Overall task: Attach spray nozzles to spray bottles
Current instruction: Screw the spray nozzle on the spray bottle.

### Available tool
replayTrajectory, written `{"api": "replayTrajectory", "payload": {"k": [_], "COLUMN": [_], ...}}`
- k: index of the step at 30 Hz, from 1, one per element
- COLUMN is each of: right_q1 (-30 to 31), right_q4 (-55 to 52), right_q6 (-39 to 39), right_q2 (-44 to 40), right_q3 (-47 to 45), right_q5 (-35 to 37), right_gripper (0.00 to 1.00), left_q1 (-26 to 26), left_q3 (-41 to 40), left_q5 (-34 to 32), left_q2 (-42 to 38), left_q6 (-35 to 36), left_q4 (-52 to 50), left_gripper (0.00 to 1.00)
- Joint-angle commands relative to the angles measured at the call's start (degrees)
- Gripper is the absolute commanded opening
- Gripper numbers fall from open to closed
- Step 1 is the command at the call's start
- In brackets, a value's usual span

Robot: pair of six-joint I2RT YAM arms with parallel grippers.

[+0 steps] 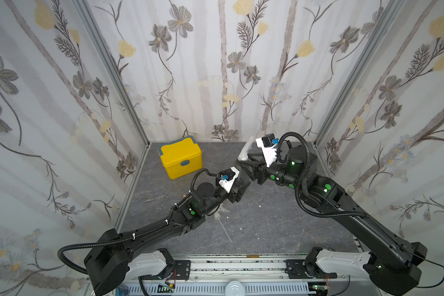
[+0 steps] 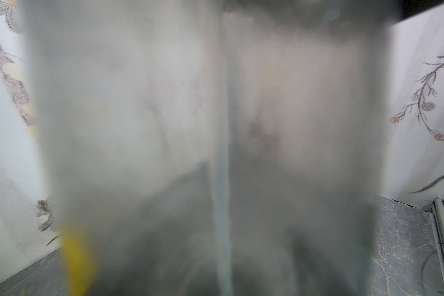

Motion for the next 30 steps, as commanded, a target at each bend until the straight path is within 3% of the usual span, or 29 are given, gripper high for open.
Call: {"api": "replayTrajectory", "payload": {"k": [1, 12, 30], "right_q1": [2.15, 4.17, 4.34], "right_q4": [2.0, -1.31, 2.42], "right_q6": [0.81, 1.95, 0.6], "right_q2": [-1.1, -5.82, -1.72], "right_q3": [-0.82, -2.74, 0.86], "right_q5": [2.01, 5.02, 4.36], "right_gripper": [0.56, 0.59, 0.58], "left_q1": [0.01, 0.04, 0.03], "left_q3": [0.05, 0.05, 0.05], "left_q5": [-0.05, -0.32, -0.36], "left_q2": [-0.3, -0.33, -0.05], "left_q6": [0.55, 0.56, 0.54], "left_q4": [1.91, 1.96, 1.98], "left_gripper": [0.77, 0.77, 0.77]}}
